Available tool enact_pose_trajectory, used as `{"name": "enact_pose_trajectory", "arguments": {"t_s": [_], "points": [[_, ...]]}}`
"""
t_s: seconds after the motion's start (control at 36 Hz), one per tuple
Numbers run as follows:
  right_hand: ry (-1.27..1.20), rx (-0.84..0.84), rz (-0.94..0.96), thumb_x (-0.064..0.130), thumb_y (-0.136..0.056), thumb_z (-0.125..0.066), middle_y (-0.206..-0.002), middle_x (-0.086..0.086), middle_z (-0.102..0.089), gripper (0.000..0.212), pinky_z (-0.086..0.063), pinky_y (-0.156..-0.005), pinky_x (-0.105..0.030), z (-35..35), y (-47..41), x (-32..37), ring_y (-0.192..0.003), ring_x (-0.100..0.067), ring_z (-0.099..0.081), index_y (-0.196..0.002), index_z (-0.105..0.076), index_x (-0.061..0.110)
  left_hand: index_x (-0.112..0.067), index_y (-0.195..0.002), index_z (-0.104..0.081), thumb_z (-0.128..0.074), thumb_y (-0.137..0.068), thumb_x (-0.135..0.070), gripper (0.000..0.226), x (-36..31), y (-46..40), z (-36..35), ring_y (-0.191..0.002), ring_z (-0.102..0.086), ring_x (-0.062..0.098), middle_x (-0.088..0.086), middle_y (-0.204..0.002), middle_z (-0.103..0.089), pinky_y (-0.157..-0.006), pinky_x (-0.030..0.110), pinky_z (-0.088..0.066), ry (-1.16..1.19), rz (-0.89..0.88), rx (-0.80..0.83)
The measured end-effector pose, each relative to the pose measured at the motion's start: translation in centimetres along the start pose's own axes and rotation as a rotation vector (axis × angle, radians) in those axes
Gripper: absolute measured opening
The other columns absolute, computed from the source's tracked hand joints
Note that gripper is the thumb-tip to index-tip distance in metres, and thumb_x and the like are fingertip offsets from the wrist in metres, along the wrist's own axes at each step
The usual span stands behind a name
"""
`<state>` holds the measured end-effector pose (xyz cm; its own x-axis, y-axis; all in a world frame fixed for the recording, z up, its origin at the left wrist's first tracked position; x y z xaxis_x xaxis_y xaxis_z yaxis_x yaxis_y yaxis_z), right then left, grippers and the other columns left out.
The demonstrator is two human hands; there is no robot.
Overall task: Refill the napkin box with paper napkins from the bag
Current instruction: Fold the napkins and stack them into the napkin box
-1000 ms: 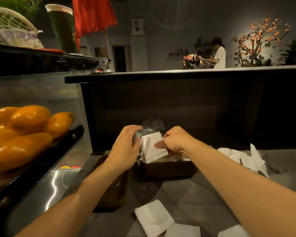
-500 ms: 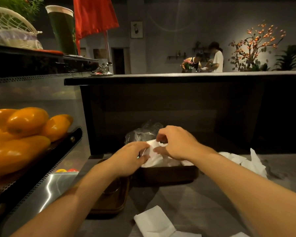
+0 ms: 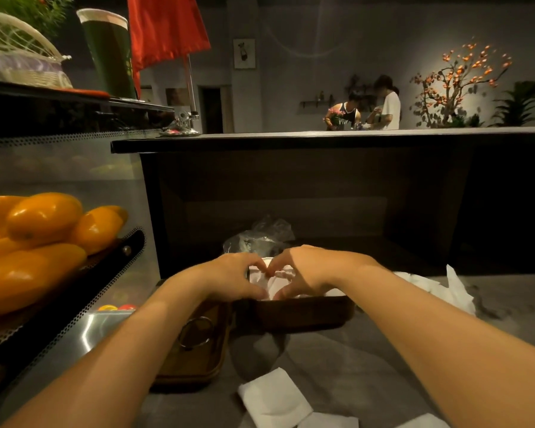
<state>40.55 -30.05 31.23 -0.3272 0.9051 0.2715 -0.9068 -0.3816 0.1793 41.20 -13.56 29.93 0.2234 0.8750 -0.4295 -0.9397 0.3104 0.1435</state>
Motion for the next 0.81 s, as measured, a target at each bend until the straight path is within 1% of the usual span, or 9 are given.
{"name": "enact_pose_trajectory", "arguments": {"t_s": [0.11, 0.19, 0.31, 0.42, 0.5, 0.56, 0.61, 0.67, 0.81], "points": [[0.037, -0.001, -0.004, 0.048, -0.090, -0.069, -0.144, 0.007, -0.052, 0.053, -0.049, -0.101, -0.047, -0.2, -0.1, 0.0, -0.123, -0.024, -0.055, -0.139, -0.049, 0.048, -0.043, -0.130, -0.051, -0.077, -0.082, -0.038, 0.055, -0.4, -0.5, -0.1, -0.125, -0.049, 0.021, -0.003, -0.145, -0.044, -0.108, 0.044, -0.044, 0.029, 0.027, 0.038], [0.022, 0.010, -0.003, 0.049, -0.093, -0.066, -0.146, 0.003, -0.050, 0.052, -0.047, -0.103, -0.044, -0.1, 0.4, -0.2, -0.122, -0.025, -0.054, -0.142, -0.049, 0.046, -0.038, -0.138, -0.047, -0.074, -0.084, -0.036, 0.060, -0.7, -0.3, -0.2, -0.123, -0.050, 0.021, -0.001, -0.146, -0.043, -0.108, 0.044, -0.045, -0.032, 0.026, 0.054], [-0.121, -0.122, 0.054, 0.039, -0.100, -0.060, -0.148, 0.001, -0.050, 0.038, -0.045, -0.104, -0.036, 1.0, 1.8, -0.5, -0.128, -0.022, -0.053, -0.138, -0.057, 0.035, -0.038, -0.133, -0.056, -0.077, -0.079, -0.040, 0.057, -1.0, 0.4, 0.4, -0.127, -0.046, 0.018, -0.005, -0.144, -0.043, -0.108, 0.042, -0.045, -0.119, -0.029, -0.115], [-0.184, -0.288, 0.102, 0.031, -0.101, -0.059, -0.123, 0.005, -0.063, 0.020, -0.050, -0.097, -0.035, 1.9, 3.5, -0.5, -0.110, -0.014, -0.058, -0.120, -0.066, 0.033, -0.031, -0.128, -0.061, -0.071, -0.088, -0.035, 0.041, -2.5, 2.0, 0.6, -0.127, -0.048, 0.013, -0.008, -0.139, -0.051, -0.108, 0.036, -0.044, -0.076, -0.146, -0.256], [-0.212, -0.333, 0.107, 0.027, -0.100, -0.061, -0.103, 0.005, -0.067, 0.009, -0.054, -0.084, -0.030, 2.1, 5.2, -0.2, -0.095, -0.013, -0.062, -0.101, -0.068, 0.032, -0.031, -0.123, -0.063, -0.064, -0.095, -0.029, 0.028, -4.5, 3.4, 0.3, -0.121, -0.051, 0.013, -0.010, -0.131, -0.054, -0.102, 0.034, -0.046, -0.075, -0.180, -0.313], [-0.220, -0.302, 0.109, 0.022, -0.099, -0.062, -0.093, -0.001, -0.069, 0.010, -0.051, -0.072, -0.025, 2.0, 6.5, 0.0, -0.083, -0.013, -0.063, -0.096, -0.071, 0.025, -0.031, -0.115, -0.064, -0.060, -0.098, -0.026, 0.018, -5.9, 4.4, -0.1, -0.112, -0.054, 0.011, -0.012, -0.119, -0.055, -0.097, 0.034, -0.050, -0.072, -0.195, -0.343], [-0.223, -0.231, 0.094, 0.017, -0.097, -0.063, -0.091, -0.007, -0.070, 0.009, -0.050, -0.069, -0.025, 1.8, 7.7, -0.1, -0.077, -0.013, -0.062, -0.096, -0.073, 0.017, -0.031, -0.104, -0.065, -0.059, -0.098, -0.025, 0.010, -7.3, 5.5, -0.5, -0.098, -0.059, 0.009, -0.009, -0.107, -0.060, -0.088, 0.034, -0.056, -0.052, -0.228, -0.344], [-0.193, -0.141, 0.069, 0.017, -0.095, -0.066, -0.092, -0.006, -0.071, 0.009, -0.053, -0.075, -0.027, 1.3, 9.0, -0.3, -0.081, -0.014, -0.064, -0.099, -0.074, 0.016, -0.028, -0.102, -0.066, -0.059, -0.098, -0.024, 0.009, -8.2, 6.6, -1.1, -0.090, -0.063, 0.010, -0.006, -0.099, -0.064, -0.082, 0.034, -0.058, -0.048, -0.232, -0.264], [0.010, 0.160, 0.017, 0.024, -0.089, -0.075, -0.107, 0.010, -0.067, 0.023, -0.050, -0.096, -0.031, -1.0, 12.9, -1.3, -0.106, -0.014, -0.061, -0.112, -0.072, 0.028, -0.029, -0.105, -0.069, -0.069, -0.090, -0.033, 0.015, -9.4, 9.2, -4.2, -0.093, -0.065, 0.014, -0.008, -0.098, -0.067, -0.084, 0.031, -0.057, -0.137, -0.225, 0.051]]}}
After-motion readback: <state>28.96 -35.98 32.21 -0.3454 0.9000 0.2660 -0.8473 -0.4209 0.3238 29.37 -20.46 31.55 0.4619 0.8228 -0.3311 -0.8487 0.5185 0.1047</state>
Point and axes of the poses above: each hand's wrist, its own y-axis away from the middle knuckle, its own z-axis out of the back of the hand, x = y × z, the point moved 3 cm from there along -y, towards the middle knuckle
